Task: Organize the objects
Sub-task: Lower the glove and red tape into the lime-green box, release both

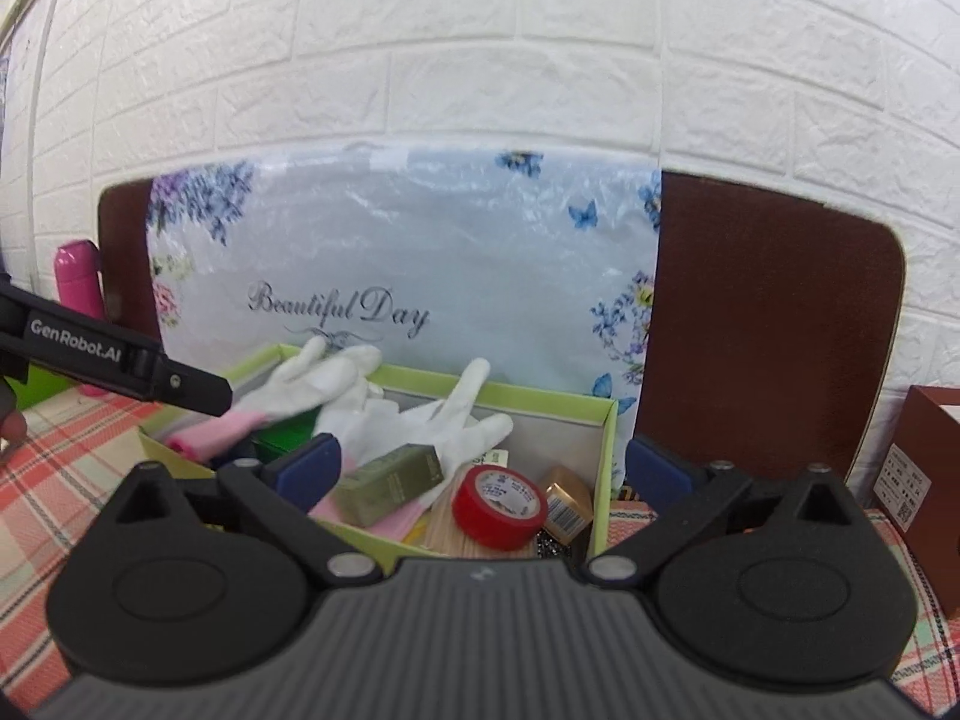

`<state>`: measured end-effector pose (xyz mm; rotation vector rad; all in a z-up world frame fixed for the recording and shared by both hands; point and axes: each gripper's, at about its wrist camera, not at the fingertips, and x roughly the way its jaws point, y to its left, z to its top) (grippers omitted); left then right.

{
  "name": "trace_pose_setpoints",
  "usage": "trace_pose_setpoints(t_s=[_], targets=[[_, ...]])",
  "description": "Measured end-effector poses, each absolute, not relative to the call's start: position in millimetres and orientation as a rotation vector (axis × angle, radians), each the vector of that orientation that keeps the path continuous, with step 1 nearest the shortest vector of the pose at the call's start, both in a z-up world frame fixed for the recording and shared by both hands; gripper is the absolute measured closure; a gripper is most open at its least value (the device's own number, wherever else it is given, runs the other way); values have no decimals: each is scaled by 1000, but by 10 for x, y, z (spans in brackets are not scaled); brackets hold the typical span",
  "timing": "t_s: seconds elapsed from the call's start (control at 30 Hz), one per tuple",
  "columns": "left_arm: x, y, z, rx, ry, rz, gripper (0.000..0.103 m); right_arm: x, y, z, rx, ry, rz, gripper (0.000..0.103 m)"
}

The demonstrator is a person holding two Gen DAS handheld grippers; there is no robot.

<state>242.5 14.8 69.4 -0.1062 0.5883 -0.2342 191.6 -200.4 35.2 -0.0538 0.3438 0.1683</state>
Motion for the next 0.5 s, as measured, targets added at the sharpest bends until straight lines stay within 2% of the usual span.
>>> trace_pose_setpoints(t_s=[0.27,0.5], targets=[[1851,40,783,-82,604,-215,21,1353,-2024,585,-11,310,197,0],[1496,-19,629,-114,655,-240,21,905,-2059,519,39,340,202,0]])
